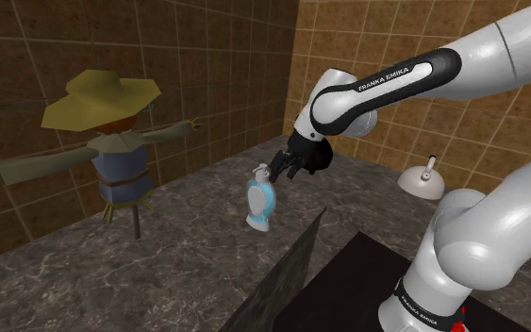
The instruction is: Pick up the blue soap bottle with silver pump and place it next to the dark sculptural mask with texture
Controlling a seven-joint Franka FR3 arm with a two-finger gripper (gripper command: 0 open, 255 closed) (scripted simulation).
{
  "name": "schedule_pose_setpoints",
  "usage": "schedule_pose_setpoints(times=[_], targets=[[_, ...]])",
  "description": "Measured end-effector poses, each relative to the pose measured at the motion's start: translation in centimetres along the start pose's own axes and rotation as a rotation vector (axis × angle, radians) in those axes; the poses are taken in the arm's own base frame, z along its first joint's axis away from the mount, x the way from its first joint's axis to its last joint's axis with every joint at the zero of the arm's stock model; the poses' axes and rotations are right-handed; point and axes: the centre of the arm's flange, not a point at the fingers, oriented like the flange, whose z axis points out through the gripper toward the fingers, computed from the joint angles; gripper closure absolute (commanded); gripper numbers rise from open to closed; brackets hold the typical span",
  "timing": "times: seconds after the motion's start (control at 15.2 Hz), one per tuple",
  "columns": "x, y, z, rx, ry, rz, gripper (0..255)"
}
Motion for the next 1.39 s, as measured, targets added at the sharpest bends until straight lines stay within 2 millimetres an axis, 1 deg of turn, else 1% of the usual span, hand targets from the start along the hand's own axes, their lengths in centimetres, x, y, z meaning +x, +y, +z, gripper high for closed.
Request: schedule_pose_setpoints(times=[0.13,0.59,0.73,1.06,1.12,1.39], targets=[[0.7,0.2,1.9,0.02,0.02,-0.004,0],[1.0,0.2,5.5,0.026,0.029,-0.005,0],[0.9,0.1,6.0,0.026,0.029,-0.005,0],[0.9,0.1,6.1,0.026,0.029,-0.005,0],[0.9,0.1,6.1,0.026,0.029,-0.005,255],[1.0,0.1,6.0,0.026,0.03,-0.005,255]])
